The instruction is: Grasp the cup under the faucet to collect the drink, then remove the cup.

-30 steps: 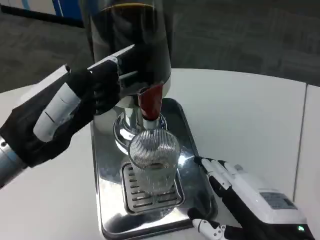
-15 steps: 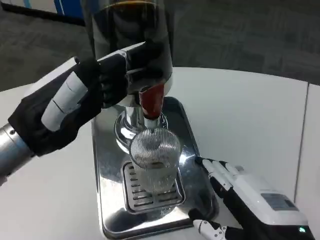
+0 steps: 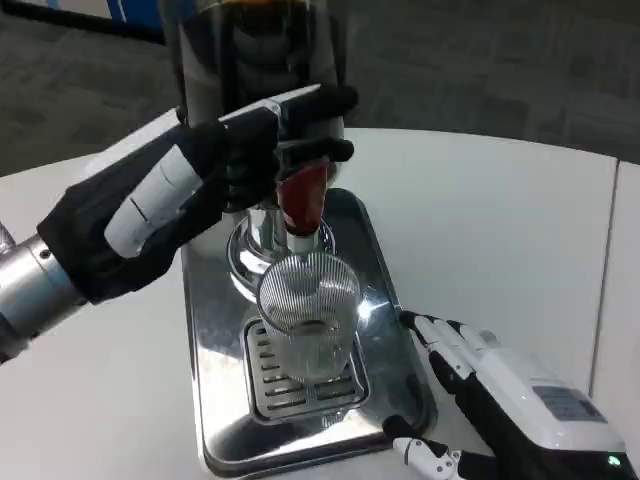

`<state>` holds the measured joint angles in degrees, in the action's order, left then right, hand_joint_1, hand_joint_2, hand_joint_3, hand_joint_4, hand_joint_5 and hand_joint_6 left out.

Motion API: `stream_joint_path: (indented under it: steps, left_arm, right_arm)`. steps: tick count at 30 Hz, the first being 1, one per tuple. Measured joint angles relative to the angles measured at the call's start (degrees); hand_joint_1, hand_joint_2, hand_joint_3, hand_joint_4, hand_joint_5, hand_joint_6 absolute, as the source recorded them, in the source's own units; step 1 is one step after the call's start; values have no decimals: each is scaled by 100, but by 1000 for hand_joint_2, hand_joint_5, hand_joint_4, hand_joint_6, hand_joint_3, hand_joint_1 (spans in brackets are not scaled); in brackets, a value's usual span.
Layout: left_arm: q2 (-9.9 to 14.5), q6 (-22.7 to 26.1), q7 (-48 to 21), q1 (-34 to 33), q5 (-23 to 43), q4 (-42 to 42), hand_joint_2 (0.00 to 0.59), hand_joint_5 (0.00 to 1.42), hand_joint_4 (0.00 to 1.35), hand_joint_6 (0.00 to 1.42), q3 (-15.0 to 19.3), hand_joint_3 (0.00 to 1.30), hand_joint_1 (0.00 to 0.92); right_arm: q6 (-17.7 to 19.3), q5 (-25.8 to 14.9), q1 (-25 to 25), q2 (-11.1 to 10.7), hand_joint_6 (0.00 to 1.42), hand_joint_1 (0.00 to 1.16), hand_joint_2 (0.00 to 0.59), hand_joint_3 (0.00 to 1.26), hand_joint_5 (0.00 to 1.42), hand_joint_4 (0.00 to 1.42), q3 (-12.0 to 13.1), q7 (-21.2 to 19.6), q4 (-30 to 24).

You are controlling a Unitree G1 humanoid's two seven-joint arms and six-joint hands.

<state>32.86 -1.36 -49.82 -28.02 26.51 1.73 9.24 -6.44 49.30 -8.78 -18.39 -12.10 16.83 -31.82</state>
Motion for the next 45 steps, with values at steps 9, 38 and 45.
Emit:
stream_joint_path:
  steps: [9, 38, 45]
  left_arm:
    - [19, -417, -208, -13, -276, -6, 115, 127, 0, 135, -107, 128, 0]
    - [479, -2171, -437, -192, -1097, -442, 120, 136, 16, 104, -259, 128, 0]
    - [561, -2422, -419, -180, -1185, -448, 120, 137, 16, 103, -288, 128, 0]
  right_arm:
    - [1, -165, -1, 1, 0, 290, 398, 0, 0, 0, 74, -69, -1]
    - [421, -2720, 897, -392, 1, 525, 216, 0, 0, 0, 724, 101, 1247]
    - [423, -2893, 1119, -457, 15, 553, 212, 0, 0, 0, 625, 219, 1477]
